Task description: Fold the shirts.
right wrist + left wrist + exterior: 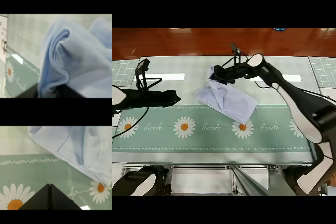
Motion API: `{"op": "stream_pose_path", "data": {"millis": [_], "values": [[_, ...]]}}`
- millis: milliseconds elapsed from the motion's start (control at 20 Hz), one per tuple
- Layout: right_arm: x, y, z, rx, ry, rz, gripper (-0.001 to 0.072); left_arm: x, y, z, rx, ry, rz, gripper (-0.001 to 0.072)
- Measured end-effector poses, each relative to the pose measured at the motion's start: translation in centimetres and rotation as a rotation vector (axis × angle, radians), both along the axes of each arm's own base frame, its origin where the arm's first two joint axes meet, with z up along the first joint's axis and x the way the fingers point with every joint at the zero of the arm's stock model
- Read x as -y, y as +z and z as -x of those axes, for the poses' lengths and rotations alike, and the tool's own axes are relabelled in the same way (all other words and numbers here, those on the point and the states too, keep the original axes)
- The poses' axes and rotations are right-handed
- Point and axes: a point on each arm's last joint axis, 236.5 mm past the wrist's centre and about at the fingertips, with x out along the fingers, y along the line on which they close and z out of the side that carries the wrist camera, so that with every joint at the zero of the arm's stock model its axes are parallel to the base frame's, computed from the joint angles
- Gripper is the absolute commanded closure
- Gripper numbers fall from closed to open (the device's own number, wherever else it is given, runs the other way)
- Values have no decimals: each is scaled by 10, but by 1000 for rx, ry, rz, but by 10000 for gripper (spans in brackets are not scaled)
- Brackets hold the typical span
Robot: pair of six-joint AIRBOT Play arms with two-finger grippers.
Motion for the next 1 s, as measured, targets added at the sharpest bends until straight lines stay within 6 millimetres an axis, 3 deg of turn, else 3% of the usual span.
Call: {"op": "stream_pose_path", "data": {"millis": [200, 350, 500, 650, 750, 850, 950, 1000], "values": [[-5, -2, 11, -72, 47, -27, 309, -2, -8, -4, 0, 34, 15, 687], [23, 14, 30, -95, 139, 28, 309, -4, -10, -4, -4, 50, 21, 687], [98, 42, 46, -25, 186, 251, 308, -7, -10, -2, -18, 60, 26, 687], [207, 61, 63, 22, 61, 531, 301, -8, -10, 5, -37, 52, 27, 687], [270, 57, 84, 15, -99, 621, 299, -6, -10, 10, -46, 43, 29, 687], [305, 34, 110, -18, -252, 607, 299, -3, -12, 14, -53, 31, 29, 687], [315, 0, 131, -66, -369, 527, 299, 2, -15, 18, -62, 14, 29, 687], [311, -19, 141, -104, -407, 465, 299, 5, -16, 20, -66, 8, 29, 687]]}}
